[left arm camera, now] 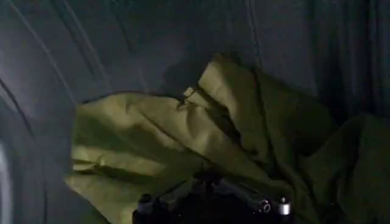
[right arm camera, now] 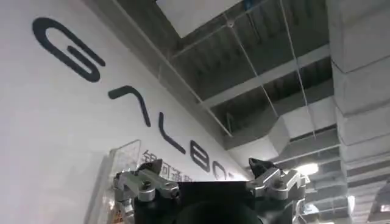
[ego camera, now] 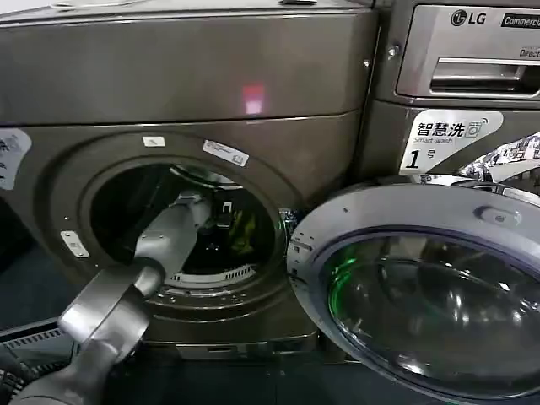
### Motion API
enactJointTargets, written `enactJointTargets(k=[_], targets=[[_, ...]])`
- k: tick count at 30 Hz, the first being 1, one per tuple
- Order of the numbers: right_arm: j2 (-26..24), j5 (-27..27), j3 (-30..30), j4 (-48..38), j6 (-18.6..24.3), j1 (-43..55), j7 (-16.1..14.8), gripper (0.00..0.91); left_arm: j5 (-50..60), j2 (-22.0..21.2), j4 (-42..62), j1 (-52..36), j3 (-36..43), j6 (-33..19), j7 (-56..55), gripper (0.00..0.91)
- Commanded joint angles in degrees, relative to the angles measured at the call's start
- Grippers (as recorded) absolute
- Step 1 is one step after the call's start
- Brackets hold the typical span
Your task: Grasp the clothes from the dryer.
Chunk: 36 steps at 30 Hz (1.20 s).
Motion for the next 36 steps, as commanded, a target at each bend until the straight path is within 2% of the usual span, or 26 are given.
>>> enactJointTargets(k=[1,10,12,16,24,30,36], targets=[[-0.3,0.0,-0.1,-0.1,0.1,0.3,0.0,0.907,-0.7,0.0,0.1,0.2,-2.2,-0.2,-1.3,0.0],[-0.3,-0.1,-0.9,-0.5,0.3,1.6,0.1,0.907,-12.7,3.9,-8.9,9.1,-17.7,2.9,-16.1,0.0],[-0.3,-0.2,-1.6,-0.1,0.3,2.2,0.2,0.907,-13.9,4.7,-14.7,13.2,-21.9,3.3,-21.5,0.0],[-0.5,-0.6,-2.4,-0.3,0.4,2.8,0.5,0.907,-18.7,5.5,-22.5,17.8,-24.7,5.2,-26.7,0.0],[0.5,-0.6,-1.8,-0.1,0.7,1.9,0.6,0.907,-33.9,3.9,-39.0,27.4,-34.2,10.9,-37.8,0.0],[1.2,-0.4,-2.0,0.3,1.2,1.4,1.1,0.907,-40.2,1.7,-47.8,33.5,-37.4,9.9,-49.3,0.0],[0.9,-0.7,-2.7,0.4,1.3,1.7,1.2,0.907,-40.6,-0.6,-52.5,37.7,-39.7,4.9,-58.6,0.0]])
